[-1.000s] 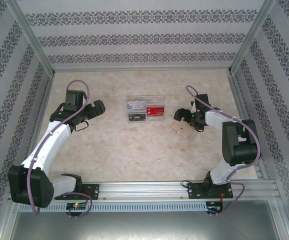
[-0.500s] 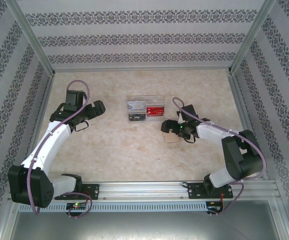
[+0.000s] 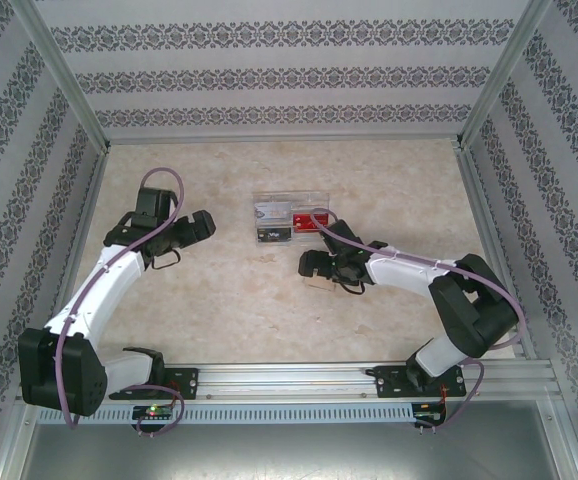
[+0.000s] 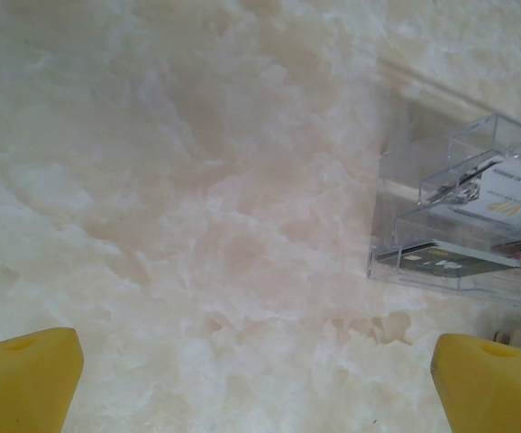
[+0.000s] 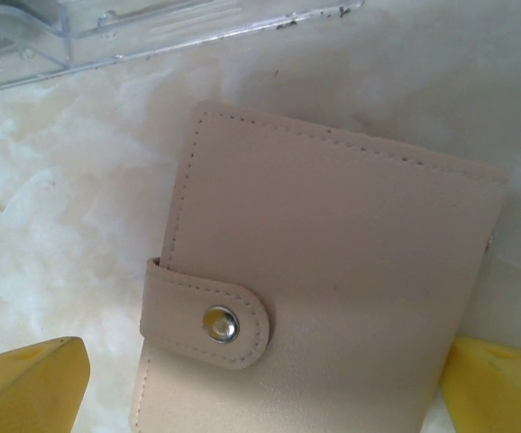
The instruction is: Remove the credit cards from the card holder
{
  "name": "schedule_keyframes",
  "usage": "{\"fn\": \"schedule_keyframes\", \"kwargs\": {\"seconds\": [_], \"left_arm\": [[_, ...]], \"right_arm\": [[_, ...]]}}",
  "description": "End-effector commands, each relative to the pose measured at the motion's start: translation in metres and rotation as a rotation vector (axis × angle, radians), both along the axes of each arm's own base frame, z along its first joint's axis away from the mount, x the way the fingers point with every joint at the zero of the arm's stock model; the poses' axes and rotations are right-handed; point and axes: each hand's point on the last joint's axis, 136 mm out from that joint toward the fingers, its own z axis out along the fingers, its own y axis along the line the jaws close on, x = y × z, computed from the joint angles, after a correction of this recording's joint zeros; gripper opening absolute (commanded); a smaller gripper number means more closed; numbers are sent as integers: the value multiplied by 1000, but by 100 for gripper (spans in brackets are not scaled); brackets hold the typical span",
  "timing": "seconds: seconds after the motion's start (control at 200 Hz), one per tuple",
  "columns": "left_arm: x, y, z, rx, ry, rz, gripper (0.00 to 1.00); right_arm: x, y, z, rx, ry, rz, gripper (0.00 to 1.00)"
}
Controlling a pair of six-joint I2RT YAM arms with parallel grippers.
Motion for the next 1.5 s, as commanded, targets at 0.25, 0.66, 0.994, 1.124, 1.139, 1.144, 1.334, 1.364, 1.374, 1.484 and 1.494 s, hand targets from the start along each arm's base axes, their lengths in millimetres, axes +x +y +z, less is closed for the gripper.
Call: {"fn": "schedule_keyframes", "kwargs": {"seconds": [0.25,0.66,0.994,1.124,1.139,1.144,1.334,1.364,1.374,1.484,1.494], "left_arm": [[-14,-6,6,10,-7,-37,100],[-24,-10,7,20,-6,-52,100],[-35,-29,4,-11,24,-66,100],[-47,-48,-1,-18,72,-53,100],[-48,-50,-2,-16,80,-48,100],[-49,-51,-3,-14,84,-48,100],[-67,-81,-20,64,185,-14,92],[-69,-88,-24,73,204,-14,89],[-70,-89,-24,78,209,-15,88],[-76,-109,-36,135,273,4,79],[-77,-111,-36,139,277,3,78]], "right_arm": [[23,-4,-7,-46,-8,34,98],[4,78,18,50,-41,216,98],[-1,93,31,67,-58,228,98],[0,76,45,54,-94,208,98],[0,73,46,55,-97,206,98],[0,72,46,55,-99,204,98],[-3,37,64,50,-166,166,98],[-5,32,66,51,-171,166,98],[-5,30,67,50,-173,164,98],[-10,8,72,57,-200,141,98],[-10,6,73,59,-201,136,98]]}}
